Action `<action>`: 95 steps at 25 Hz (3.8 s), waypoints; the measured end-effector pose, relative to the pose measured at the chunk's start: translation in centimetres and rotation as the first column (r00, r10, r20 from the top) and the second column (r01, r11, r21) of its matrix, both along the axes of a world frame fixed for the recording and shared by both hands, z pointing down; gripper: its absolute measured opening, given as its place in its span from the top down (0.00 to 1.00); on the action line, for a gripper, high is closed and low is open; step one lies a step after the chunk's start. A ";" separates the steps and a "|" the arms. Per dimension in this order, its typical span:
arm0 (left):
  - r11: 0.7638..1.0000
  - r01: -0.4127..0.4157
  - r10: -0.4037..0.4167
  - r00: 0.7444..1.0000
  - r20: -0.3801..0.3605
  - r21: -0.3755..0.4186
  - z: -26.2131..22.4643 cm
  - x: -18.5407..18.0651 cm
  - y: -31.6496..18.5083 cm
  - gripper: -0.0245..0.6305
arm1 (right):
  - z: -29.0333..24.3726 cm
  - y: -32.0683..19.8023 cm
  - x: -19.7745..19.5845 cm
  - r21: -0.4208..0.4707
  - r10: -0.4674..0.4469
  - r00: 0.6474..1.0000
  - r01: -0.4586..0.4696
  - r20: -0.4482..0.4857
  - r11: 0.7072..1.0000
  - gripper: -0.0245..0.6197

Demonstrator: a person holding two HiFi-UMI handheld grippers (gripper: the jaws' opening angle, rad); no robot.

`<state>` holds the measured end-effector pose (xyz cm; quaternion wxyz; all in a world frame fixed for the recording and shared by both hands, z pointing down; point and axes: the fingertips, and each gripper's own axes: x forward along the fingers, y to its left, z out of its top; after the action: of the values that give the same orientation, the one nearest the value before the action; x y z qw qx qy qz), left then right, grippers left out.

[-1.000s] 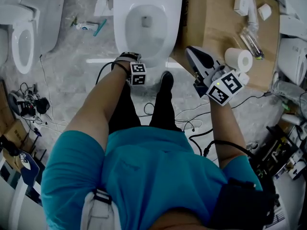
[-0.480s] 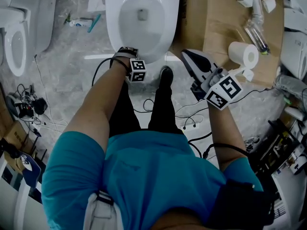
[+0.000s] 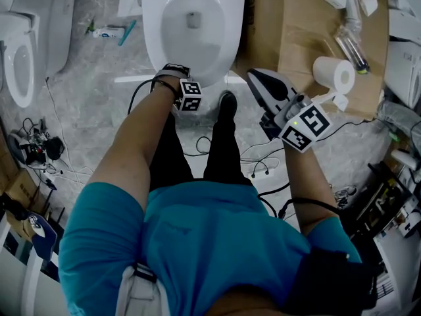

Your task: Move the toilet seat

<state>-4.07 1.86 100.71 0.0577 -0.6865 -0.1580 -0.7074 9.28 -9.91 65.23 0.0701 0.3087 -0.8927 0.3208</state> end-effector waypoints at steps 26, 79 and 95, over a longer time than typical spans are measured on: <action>0.999 0.014 -0.008 0.993 -0.121 0.048 -6.6 0.4 -1.0 0.54 | -4.7 -0.8 0.7 0.047 0.039 0.999 -0.040 0.009 0.998 0.97; 0.940 0.205 -0.098 0.927 -0.363 0.271 -20.9 0.6 -5.1 0.63 | -15.0 -3.3 -1.0 0.168 0.058 0.998 -0.062 0.031 0.984 0.97; 0.916 0.271 -0.133 0.901 -0.413 0.295 -25.3 0.5 -7.2 0.67 | -17.9 -4.2 -0.8 0.203 0.061 0.998 -0.067 0.035 0.977 0.97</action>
<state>-3.60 -5.32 75.42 0.1325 -0.8036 0.0562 -0.5775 8.44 -14.09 47.35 0.0148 0.3381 -0.9114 0.2342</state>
